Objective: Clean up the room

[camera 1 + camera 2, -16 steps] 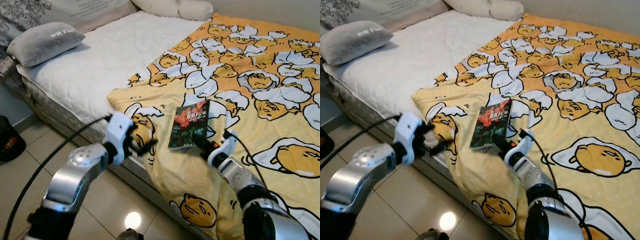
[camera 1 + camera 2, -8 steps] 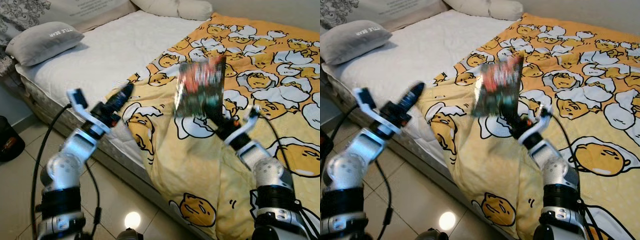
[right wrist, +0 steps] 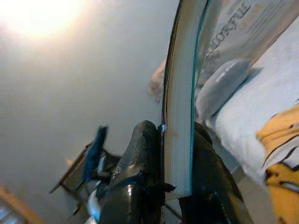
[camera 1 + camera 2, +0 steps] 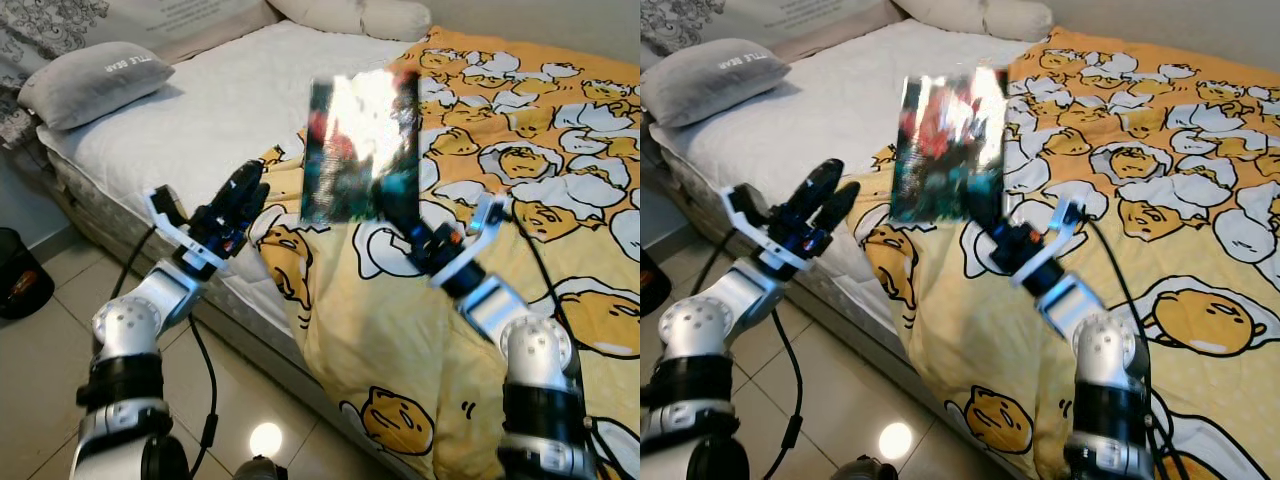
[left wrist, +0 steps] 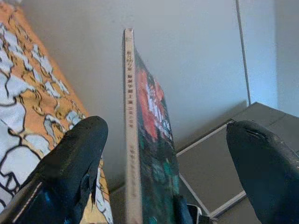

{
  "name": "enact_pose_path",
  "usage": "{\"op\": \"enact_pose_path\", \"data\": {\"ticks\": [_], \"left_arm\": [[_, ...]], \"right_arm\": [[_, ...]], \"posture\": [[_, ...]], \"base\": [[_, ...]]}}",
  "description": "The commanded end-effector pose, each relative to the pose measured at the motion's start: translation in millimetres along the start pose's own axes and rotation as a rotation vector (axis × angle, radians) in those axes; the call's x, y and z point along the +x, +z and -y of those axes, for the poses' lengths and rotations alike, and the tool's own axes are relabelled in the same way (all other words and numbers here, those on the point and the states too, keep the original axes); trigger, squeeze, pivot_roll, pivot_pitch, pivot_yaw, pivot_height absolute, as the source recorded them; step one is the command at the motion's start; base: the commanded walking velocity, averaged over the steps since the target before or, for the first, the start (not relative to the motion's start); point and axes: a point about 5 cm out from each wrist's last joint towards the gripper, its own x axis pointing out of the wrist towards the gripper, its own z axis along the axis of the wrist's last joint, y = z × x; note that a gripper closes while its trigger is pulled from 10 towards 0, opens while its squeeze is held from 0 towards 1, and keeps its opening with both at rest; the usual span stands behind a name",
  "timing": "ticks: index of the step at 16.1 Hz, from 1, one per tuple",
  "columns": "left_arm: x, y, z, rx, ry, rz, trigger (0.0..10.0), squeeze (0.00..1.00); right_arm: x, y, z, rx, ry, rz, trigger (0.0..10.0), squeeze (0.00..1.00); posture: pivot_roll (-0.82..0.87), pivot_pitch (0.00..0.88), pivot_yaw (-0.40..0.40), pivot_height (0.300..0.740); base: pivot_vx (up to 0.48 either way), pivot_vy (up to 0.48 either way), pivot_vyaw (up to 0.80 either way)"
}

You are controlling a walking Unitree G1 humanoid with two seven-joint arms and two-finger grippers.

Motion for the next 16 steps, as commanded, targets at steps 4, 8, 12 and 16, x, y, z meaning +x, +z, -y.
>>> {"op": "enact_pose_path", "data": {"ticks": [4,8,12,16], "left_arm": [[10.8,-3.4,3.2,-0.005,-0.039,-0.078,10.0,0.0],[13.0,-9.7,-0.9,-0.026,-0.04,-0.1,0.0,0.0],[11.7,-13.9,0.3,-0.024,-0.058,-0.128,0.0,0.0],[11.5,-17.0,0.7,-0.024,-0.066,-0.143,0.0,0.0]], "right_arm": [[4.5,-6.9,-21.0,-0.001,0.117,-0.055,0.0,0.0],[1.7,-16.4,-26.5,-0.006,0.14,-0.122,0.0,0.0],[1.1,-17.0,-30.0,-0.006,0.165,-0.139,0.0,0.0],[0.4,-17.5,-27.6,-0.015,0.15,-0.147,0.0,0.0]], "posture": [[0.03,0.0,0.068,0.74],[0.03,0.0,0.066,0.74],[0.03,0.0,0.064,0.74],[0.04,0.0,0.064,0.74]], "base": [[0.0,0.0,0.0],[0.0,0.0,0.0],[0.0,0.0,0.0],[0.0,0.0,0.0]]}}
